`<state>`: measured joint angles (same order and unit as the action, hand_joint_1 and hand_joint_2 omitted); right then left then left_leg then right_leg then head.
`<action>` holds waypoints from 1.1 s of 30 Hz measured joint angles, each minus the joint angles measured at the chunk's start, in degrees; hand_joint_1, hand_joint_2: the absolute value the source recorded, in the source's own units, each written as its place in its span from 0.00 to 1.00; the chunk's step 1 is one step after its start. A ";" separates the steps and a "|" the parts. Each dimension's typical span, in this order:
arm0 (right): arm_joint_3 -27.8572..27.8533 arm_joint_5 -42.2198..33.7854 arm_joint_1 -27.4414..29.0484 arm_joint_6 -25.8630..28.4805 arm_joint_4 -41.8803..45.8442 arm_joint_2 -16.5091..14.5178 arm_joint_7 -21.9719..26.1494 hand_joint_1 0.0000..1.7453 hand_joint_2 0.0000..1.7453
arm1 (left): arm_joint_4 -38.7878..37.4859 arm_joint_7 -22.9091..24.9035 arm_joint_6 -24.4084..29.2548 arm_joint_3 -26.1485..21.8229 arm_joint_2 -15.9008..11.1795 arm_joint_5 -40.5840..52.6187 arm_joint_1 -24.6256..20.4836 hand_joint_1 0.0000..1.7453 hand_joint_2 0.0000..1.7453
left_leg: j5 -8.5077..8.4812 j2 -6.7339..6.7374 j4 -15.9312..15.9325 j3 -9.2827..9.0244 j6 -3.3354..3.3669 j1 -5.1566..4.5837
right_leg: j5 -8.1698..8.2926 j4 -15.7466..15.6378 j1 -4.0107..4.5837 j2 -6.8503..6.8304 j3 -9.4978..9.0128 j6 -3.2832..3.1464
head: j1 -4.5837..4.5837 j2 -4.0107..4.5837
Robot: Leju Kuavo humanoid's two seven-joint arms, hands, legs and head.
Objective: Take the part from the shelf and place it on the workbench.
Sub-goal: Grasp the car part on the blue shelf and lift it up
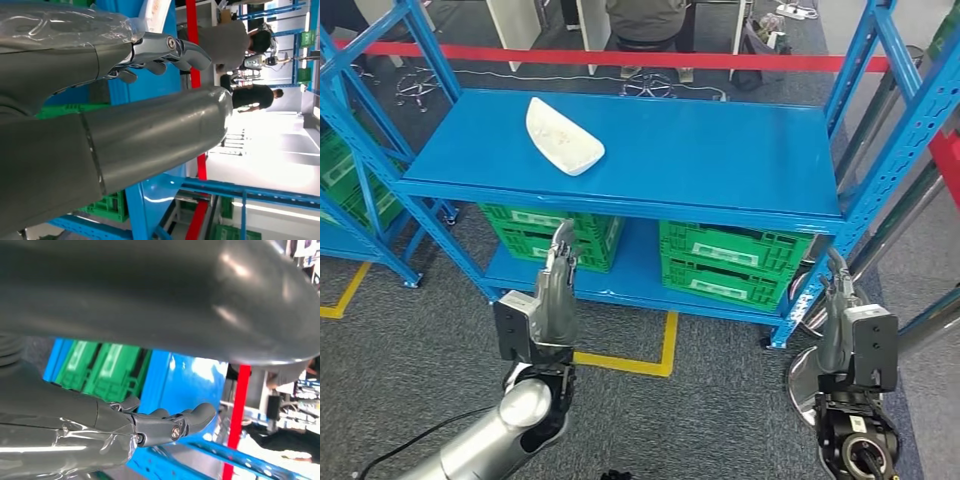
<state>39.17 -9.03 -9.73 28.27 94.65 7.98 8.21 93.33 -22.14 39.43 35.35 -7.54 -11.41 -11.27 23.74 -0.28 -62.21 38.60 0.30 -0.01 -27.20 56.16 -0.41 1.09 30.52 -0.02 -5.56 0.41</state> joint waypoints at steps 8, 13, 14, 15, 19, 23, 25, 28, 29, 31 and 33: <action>0.13 0.92 -0.17 0.23 0.08 0.00 -0.32 0.00 0.00 | 0.02 -0.08 0.18 0.04 0.07 -0.04 -0.18 0.00 0.00 | -1.52 0.19 9.40 -5.32 1.26 -0.19 | -3.28 4.03 0.02 -0.40 1.48 1.70 | 0.74 0.00; 0.34 1.09 0.06 0.32 -0.01 0.00 -0.45 0.00 0.00 | -0.02 -0.08 0.18 0.32 0.14 -0.14 -0.05 0.00 0.00 | -0.09 0.13 9.33 -7.05 1.17 -0.10 | -4.52 14.66 -0.58 -0.66 8.42 2.73 | 1.99 0.01; 0.37 1.25 0.03 0.31 -0.02 0.00 -0.49 0.00 0.00 | -0.02 -0.09 0.18 0.34 0.14 -0.18 -0.04 0.00 0.00 | 0.35 0.05 9.17 -7.52 0.99 -0.04 | -1.81 10.96 -0.72 -0.71 7.13 2.84 | 2.10 0.01; 0.37 1.45 0.00 0.28 -0.02 0.00 -0.52 0.00 0.00 | -0.02 -0.09 0.18 0.34 0.14 -0.22 -0.03 0.00 0.00 | 0.82 -0.10 8.98 -7.92 0.72 0.02 | 0.44 6.84 -0.84 -0.53 5.42 2.88 | 2.23 0.01; 0.49 2.62 0.07 -0.30 0.02 0.00 -0.83 0.00 0.00 | -0.04 -0.13 0.18 0.39 0.08 -0.43 -0.16 0.00 0.00 | 1.55 -0.89 8.10 -7.65 -0.44 -0.10 | 2.02 -0.09 -0.68 0.28 1.77 1.93 | 2.54 0.01; 0.50 3.40 0.06 -0.88 0.05 0.00 -0.97 0.00 0.00 | -0.02 -0.19 0.22 0.41 -0.02 -0.41 -0.11 0.00 0.00 | 4.07 -0.75 3.46 -5.42 -1.62 0.02 | 1.61 -0.73 -1.06 -0.79 0.88 0.55 | 1.98 0.01; 0.53 3.48 0.10 -1.25 0.04 0.00 -0.98 0.00 0.00 | -0.02 -0.20 0.28 0.41 -0.03 -0.38 0.02 0.00 0.00 | 7.03 -0.36 -4.93 -0.44 -2.07 0.23 | 1.34 -0.78 -1.03 -1.38 0.70 0.13 | 1.46 0.01; 0.58 3.48 0.20 -1.80 0.02 0.00 -0.98 0.00 0.00 | -0.02 -0.20 0.33 0.41 -0.09 -0.28 0.46 0.00 0.00 | 5.92 -0.14 -9.20 3.63 -2.06 0.40 | 0.78 -0.78 -0.92 -2.04 0.20 -0.02 | 1.05 0.00; 0.58 3.48 0.19 -1.95 0.02 0.00 -0.96 0.00 0.00 | -0.02 -0.20 0.33 0.41 -0.13 -0.22 0.51 0.00 0.00 | 3.44 0.04 -5.93 2.45 -1.83 0.38 | 0.50 -0.78 -0.89 -2.23 -0.22 0.04 | 0.86 0.00; 0.58 3.48 0.15 -2.10 0.02 0.00 -0.91 0.00 0.00 | -0.02 -0.20 0.33 0.41 -0.21 -0.11 0.49 0.00 0.00 | -0.94 1.17 2.86 -1.39 -1.19 0.03 | -0.13 -0.83 -0.70 -2.56 -1.01 0.32 | 0.51 0.00; 0.58 3.46 0.10 -2.14 0.02 0.00 -0.88 0.00 0.00 | -0.01 -0.21 0.33 0.41 -0.23 -0.01 0.45 0.00 0.00 | -1.98 2.03 7.32 -3.39 -0.71 -0.46 | -0.58 -0.96 -0.43 -2.87 -1.32 0.80 | 0.49 0.00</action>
<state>39.75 -5.57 -9.63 26.13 94.66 7.98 7.33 93.32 -22.35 39.76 35.76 -7.76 -11.42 -10.82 21.76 1.75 -54.89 35.21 -0.41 -0.47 -27.78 55.20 -0.85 -1.79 29.21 0.78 -5.07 0.41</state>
